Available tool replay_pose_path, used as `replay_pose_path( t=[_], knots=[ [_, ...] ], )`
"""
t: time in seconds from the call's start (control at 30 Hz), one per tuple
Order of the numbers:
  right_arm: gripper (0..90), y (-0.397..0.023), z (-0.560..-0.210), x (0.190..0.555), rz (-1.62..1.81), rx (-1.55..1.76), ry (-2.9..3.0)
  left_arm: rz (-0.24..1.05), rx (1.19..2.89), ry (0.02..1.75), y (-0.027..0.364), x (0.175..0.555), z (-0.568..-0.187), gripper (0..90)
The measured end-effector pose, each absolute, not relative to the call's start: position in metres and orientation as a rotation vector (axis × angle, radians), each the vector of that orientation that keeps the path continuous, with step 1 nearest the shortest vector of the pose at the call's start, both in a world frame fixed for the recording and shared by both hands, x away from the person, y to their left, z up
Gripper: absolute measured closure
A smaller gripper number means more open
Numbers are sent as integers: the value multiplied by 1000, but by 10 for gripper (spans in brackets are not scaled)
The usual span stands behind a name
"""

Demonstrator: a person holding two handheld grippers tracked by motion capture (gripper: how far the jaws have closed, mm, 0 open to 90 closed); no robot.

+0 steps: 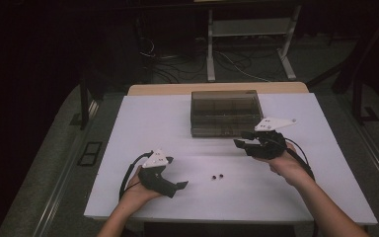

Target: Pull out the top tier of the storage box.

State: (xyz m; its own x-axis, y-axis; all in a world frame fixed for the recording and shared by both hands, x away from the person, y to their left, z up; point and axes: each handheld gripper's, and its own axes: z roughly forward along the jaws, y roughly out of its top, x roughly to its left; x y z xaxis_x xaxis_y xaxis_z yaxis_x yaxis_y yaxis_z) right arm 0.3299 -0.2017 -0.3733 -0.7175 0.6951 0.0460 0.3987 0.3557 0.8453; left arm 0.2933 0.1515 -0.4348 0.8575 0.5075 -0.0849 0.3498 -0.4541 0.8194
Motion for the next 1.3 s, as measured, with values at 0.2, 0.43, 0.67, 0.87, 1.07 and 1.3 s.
replay_pose_path(
  t=[0.2, 0.43, 0.67, 0.87, 1.07, 1.3],
  knots=[
    [764, -200, -365, 340, 1289, 998, 2307, 210, 2089, 627, 153, 294, -435, 0],
    [875, -195, -359, 358, 1286, 1004, 2352, 209, 2089, 627, 153, 294, -435, 0],
    [889, -190, -356, 375, 1263, 1010, 2368, 207, 2088, 629, 154, 294, -435, 0],
    [888, -191, -358, 385, 1260, 1041, 2363, 205, 2086, 634, 155, 294, -435, 0],
    [889, -194, -360, 390, 1265, 1069, 2342, 202, 2085, 631, 154, 294, -435, 0],
    [889, -193, -367, 395, 1233, 1084, 2354, 202, 2088, 626, 153, 294, -436, 0]
  ],
)
